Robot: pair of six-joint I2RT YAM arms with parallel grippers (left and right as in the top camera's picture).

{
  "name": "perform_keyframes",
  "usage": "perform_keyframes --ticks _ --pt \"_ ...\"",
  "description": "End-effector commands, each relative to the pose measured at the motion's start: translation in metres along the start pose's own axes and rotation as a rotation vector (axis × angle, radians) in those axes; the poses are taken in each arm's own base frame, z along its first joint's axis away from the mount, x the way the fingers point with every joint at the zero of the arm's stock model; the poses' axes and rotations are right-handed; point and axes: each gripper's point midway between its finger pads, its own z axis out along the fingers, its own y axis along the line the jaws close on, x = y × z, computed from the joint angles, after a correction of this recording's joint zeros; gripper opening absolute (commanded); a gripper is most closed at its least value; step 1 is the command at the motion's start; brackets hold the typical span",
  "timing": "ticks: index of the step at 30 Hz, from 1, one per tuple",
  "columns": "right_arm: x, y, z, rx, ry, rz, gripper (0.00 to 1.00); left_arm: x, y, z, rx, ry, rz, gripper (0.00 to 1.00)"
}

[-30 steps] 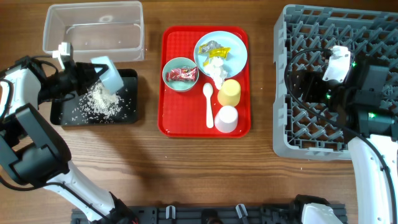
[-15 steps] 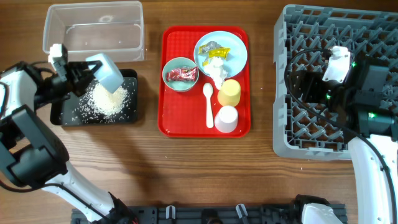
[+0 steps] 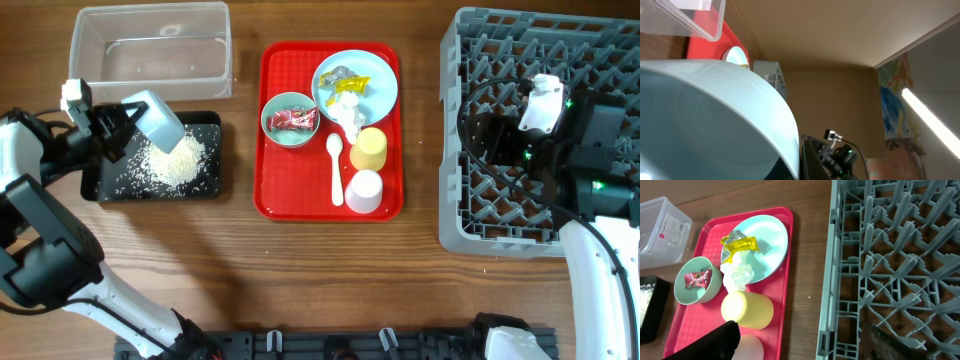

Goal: Sort waste into correct bins and load items into the dishwasher rack
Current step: 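Carry the rice bowl over the black tray and tip rice out, then return the emptied blue bowl to the red tray with left gripper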

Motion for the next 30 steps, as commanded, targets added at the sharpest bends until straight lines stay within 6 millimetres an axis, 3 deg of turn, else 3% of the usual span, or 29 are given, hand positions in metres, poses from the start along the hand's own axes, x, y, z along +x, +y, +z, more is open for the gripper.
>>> perform_keyframes --ticks 1,5,6,9,12,16,18,21,23,27,30 --pt "-0.006 -0.003 -0.001 0.019 -0.015 -0.012 0.80 0.023 -0.024 0.020 -0.084 0.095 0.235 0.04" --pt "-0.006 -0.003 -0.001 0.019 -0.015 -0.012 0.80 0.079 -0.024 0.067 -0.327 0.354 0.488 0.04" --pt "-0.006 -0.003 -0.001 0.019 -0.016 -0.012 0.80 0.104 -0.008 0.091 -0.517 0.477 0.557 0.04" --pt "-0.006 -0.003 -0.001 0.019 -0.015 -0.012 0.80 0.129 0.031 0.121 -0.878 0.585 0.645 0.04" --pt "-0.006 -0.004 -0.001 0.019 -0.015 -0.012 0.80 0.156 0.050 0.143 -1.121 0.611 0.741 0.04" --pt "-0.006 -0.004 -0.001 0.019 -0.014 -0.012 0.80 0.206 0.072 0.173 -1.188 0.682 0.804 0.04" --pt "-0.005 -0.004 -0.001 0.020 -0.010 -0.012 0.80 0.222 0.098 0.182 -1.260 0.688 0.847 0.04" --pt "-0.005 -0.004 -0.001 0.020 -0.009 -0.010 0.80 0.235 0.127 0.189 -1.296 0.714 0.860 0.04" --pt "-0.004 -0.004 -0.001 0.019 -0.006 -0.009 0.80 0.231 0.143 0.193 -1.323 0.691 0.852 0.04" --pt "-0.003 -0.004 -0.001 0.020 -0.003 -0.008 0.80 0.226 0.154 0.201 -1.329 0.675 0.867 0.06" --pt "-0.003 -0.004 -0.001 0.020 -0.003 -0.009 0.80 0.226 0.155 0.199 -1.336 0.681 0.865 0.41"
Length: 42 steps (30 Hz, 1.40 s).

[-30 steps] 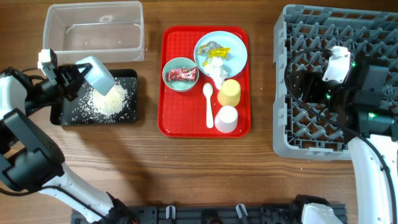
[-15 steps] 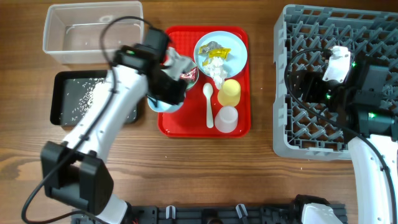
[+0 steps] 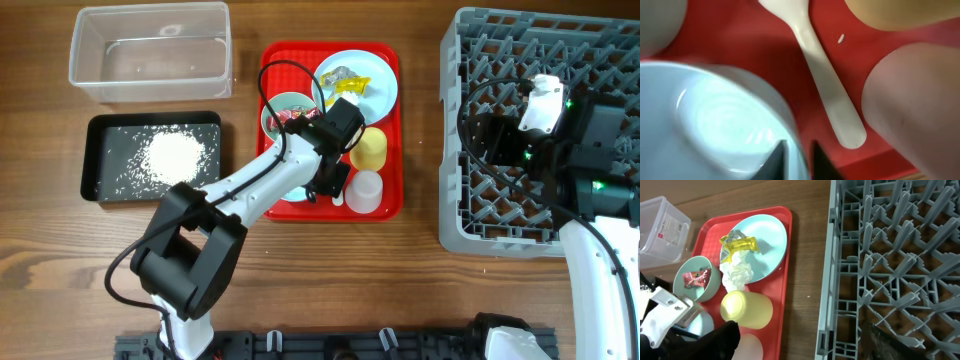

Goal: Sort waste into correct bins and load items into the dishwasher rack
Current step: 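Return the emptied blue bowl to the red tray with left gripper, then grasp the red wrapper from the green bowl and drop it in bin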

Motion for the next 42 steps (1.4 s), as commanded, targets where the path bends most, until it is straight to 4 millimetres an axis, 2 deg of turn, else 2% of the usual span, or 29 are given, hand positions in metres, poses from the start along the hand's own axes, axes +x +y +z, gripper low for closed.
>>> perform_keyframes --ticks 1,3,5,7,10,11,12,14,16,19,21,27,28,29,30,32,36,38,41,42 --pt "-0.004 -0.003 -0.001 0.016 -0.006 -0.010 0.80 0.005 0.006 0.005 -0.029 0.022 -0.010 0.49" --pt "-0.004 -0.003 -0.001 0.016 -0.006 -0.010 0.80 0.009 0.007 0.005 -0.033 0.040 -0.009 0.62" --pt "-0.004 -0.003 -0.001 0.016 -0.006 -0.010 0.80 0.010 0.006 0.004 -0.026 0.043 -0.009 0.63" --pt "-0.004 -0.003 -0.001 0.016 -0.006 -0.010 0.80 0.007 0.000 -0.005 0.009 0.041 -0.012 0.64" --pt "-0.004 -0.003 -0.001 0.016 -0.006 -0.010 0.80 -0.023 0.002 -0.059 0.027 -0.053 -0.030 0.70" --pt "-0.004 -0.003 -0.001 0.016 -0.006 -0.009 0.80 -0.036 0.005 -0.073 0.028 -0.100 -0.041 0.78" --pt "-0.004 -0.003 -0.001 0.016 -0.006 -0.010 0.80 -0.066 0.029 -0.084 -0.022 -0.211 -0.083 0.88" --pt "-0.004 -0.003 -0.001 0.016 -0.005 -0.009 0.80 -0.086 0.054 -0.076 -0.038 -0.265 -0.133 0.88" --pt "-0.003 -0.003 -0.001 0.016 -0.002 -0.008 0.80 -0.101 0.083 -0.061 -0.052 -0.289 -0.196 0.83" --pt "-0.003 -0.003 -0.001 0.016 -0.003 -0.009 0.80 -0.112 0.114 -0.031 -0.062 -0.288 -0.281 0.66" --pt "-0.003 -0.003 -0.001 0.016 -0.002 -0.009 0.80 -0.107 0.116 -0.010 -0.056 -0.244 -0.287 0.62" --pt "-0.003 -0.003 -0.001 0.016 -0.002 -0.008 0.80 -0.102 0.115 0.023 -0.062 -0.190 -0.283 0.61" --pt "-0.003 -0.003 -0.001 0.016 -0.002 -0.008 0.80 -0.103 0.115 0.027 -0.062 -0.188 -0.283 0.56" --pt "-0.003 -0.003 -0.001 0.016 -0.002 -0.009 0.81 -0.103 0.115 0.028 -0.061 -0.188 -0.282 0.33" --pt "-0.003 -0.003 -0.001 0.016 -0.002 -0.009 0.80 -0.103 0.115 0.028 -0.061 -0.188 -0.282 0.17" --pt "-0.003 -0.003 -0.001 0.017 -0.002 -0.008 0.80 -0.102 0.115 0.028 -0.062 -0.186 -0.282 0.04" --pt "-0.003 -0.003 -0.001 0.017 -0.002 -0.009 0.80 -0.103 0.115 0.026 -0.061 -0.189 -0.283 0.04" --pt "-0.003 -0.003 -0.001 0.017 -0.002 -0.008 0.80 -0.106 0.115 0.013 -0.058 -0.208 -0.283 0.04" --pt "-0.003 -0.003 -0.001 0.017 -0.003 -0.009 0.80 -0.120 0.111 -0.039 -0.022 -0.299 -0.286 0.04" --pt "-0.003 -0.003 -0.001 0.017 -0.003 -0.009 0.80 -0.125 0.109 -0.066 -0.004 -0.355 -0.288 0.04"
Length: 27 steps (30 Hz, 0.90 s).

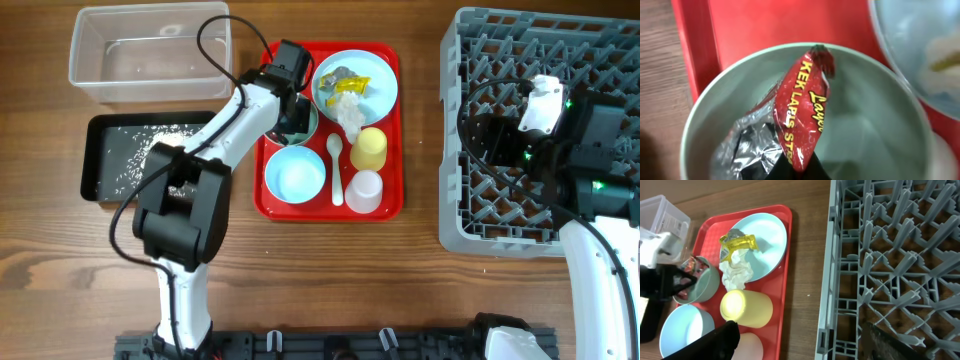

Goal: Sort waste into correct bins and load items into the dishwasher rack
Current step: 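Grasp the red wrapper from the green bowl and drop it in bin, then pick the white tissue from the plate and drop it in the clear bin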

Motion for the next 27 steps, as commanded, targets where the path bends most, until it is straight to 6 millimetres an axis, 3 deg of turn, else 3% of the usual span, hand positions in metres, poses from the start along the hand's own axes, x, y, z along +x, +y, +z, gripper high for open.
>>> perform_keyframes --ticks 1,3,5,8,10,12,14,15,17,19,20,23,25,27 --pt "-0.005 -0.003 -0.001 0.016 -0.008 -0.010 0.80 -0.048 -0.010 -0.096 0.091 -0.219 -0.035 0.04" --pt "-0.005 -0.003 -0.001 0.016 -0.008 -0.010 0.80 -0.056 -0.006 -0.127 0.102 -0.290 -0.043 0.04" --pt "-0.004 -0.003 -0.001 0.016 -0.007 -0.010 0.80 -0.070 0.021 -0.138 0.022 -0.355 -0.087 0.04" --pt "-0.004 -0.003 -0.001 0.016 -0.007 -0.010 0.80 -0.099 0.098 -0.136 -0.103 -0.453 -0.215 0.04" --pt "-0.004 -0.003 -0.001 0.016 -0.006 -0.009 0.80 -0.114 0.159 -0.121 -0.149 -0.497 -0.309 0.04" --pt "-0.003 -0.003 -0.001 0.016 -0.001 -0.008 0.80 -0.118 0.209 -0.092 -0.150 -0.505 -0.387 0.04" --pt "-0.002 -0.003 -0.001 0.016 0.001 -0.006 0.80 -0.117 0.233 -0.068 -0.156 -0.499 -0.422 0.08" --pt "-0.002 -0.003 -0.001 0.016 0.001 -0.006 0.80 -0.116 0.239 -0.059 -0.161 -0.495 -0.430 0.21" --pt "-0.002 -0.003 -0.001 0.016 0.002 -0.006 0.80 -0.116 0.240 -0.055 -0.162 -0.491 -0.431 0.71" --pt "-0.001 -0.003 -0.001 0.017 0.005 -0.005 0.80 -0.116 0.239 -0.055 -0.161 -0.493 -0.429 0.93" --pt "-0.001 -0.003 -0.001 0.017 0.006 -0.005 0.80 -0.117 0.238 -0.055 -0.160 -0.494 -0.428 0.99" --pt "-0.001 -0.003 -0.001 0.017 0.007 -0.005 0.80 -0.122 0.224 -0.079 -0.118 -0.519 -0.399 0.99" --pt "-0.001 -0.003 -0.001 0.017 0.006 -0.005 0.80 -0.132 0.182 -0.112 -0.026 -0.556 -0.262 0.98" --pt "-0.001 -0.003 -0.001 0.016 0.006 -0.004 0.80 -0.136 0.125 -0.136 0.046 -0.580 -0.100 0.96"
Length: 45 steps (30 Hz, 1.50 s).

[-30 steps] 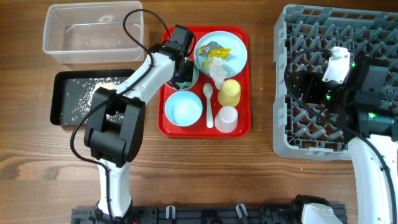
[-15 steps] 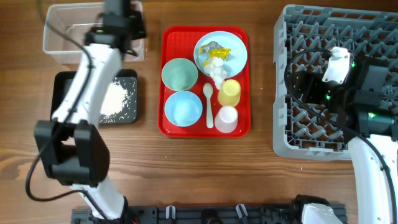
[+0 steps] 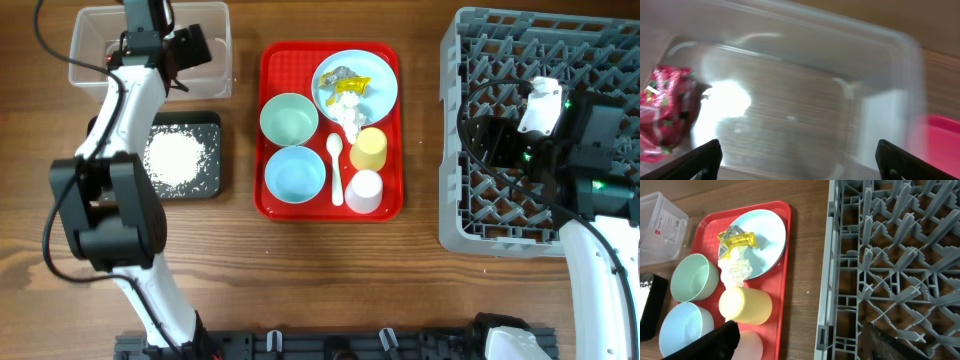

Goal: Sort waste into correct bins and load items into the dishwasher rack
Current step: 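Pick the white tissue from the plate and drop it in the clear bin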

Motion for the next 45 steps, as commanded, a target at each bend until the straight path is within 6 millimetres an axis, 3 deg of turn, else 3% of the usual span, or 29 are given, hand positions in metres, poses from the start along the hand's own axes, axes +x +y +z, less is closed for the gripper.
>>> perform_keyframes --ticks 1,4,6,8,10,18,26,31,39,45 --pt "-0.005 -0.002 -0.001 0.012 -0.009 -0.010 0.80 -0.017 -0.115 -0.075 0.253 -0.100 0.251 0.96" --pt "-0.005 -0.002 -0.001 0.012 -0.009 -0.011 0.81 0.023 -0.188 -0.082 0.350 -0.064 0.392 0.96" --pt "-0.005 -0.002 -0.001 0.012 -0.009 -0.011 0.80 0.053 -0.225 -0.076 0.394 -0.028 0.449 0.95" --pt "-0.004 -0.002 -0.001 0.012 -0.008 -0.011 0.80 0.083 -0.248 -0.064 0.403 0.014 0.496 0.94" --pt "-0.004 -0.002 -0.001 0.012 -0.007 -0.009 0.80 0.101 -0.256 -0.057 0.410 0.049 0.518 0.90" --pt "0.000 -0.003 -0.001 0.013 0.010 -0.003 0.80 0.159 -0.261 -0.028 0.397 0.195 0.566 0.83" --pt "0.000 -0.003 -0.001 0.013 0.009 -0.004 0.80 0.187 -0.276 -0.039 0.414 0.247 0.618 0.73" --pt "0.000 -0.003 -0.001 0.013 0.009 -0.003 0.80 0.196 -0.275 -0.042 0.410 0.278 0.633 0.52" --pt "0.000 -0.003 -0.001 0.013 0.009 -0.003 0.80 0.216 -0.275 -0.014 0.400 0.302 0.636 0.53" --pt "0.000 -0.003 -0.001 0.013 0.009 -0.003 0.80 0.218 -0.277 -0.008 0.404 0.293 0.635 0.05"
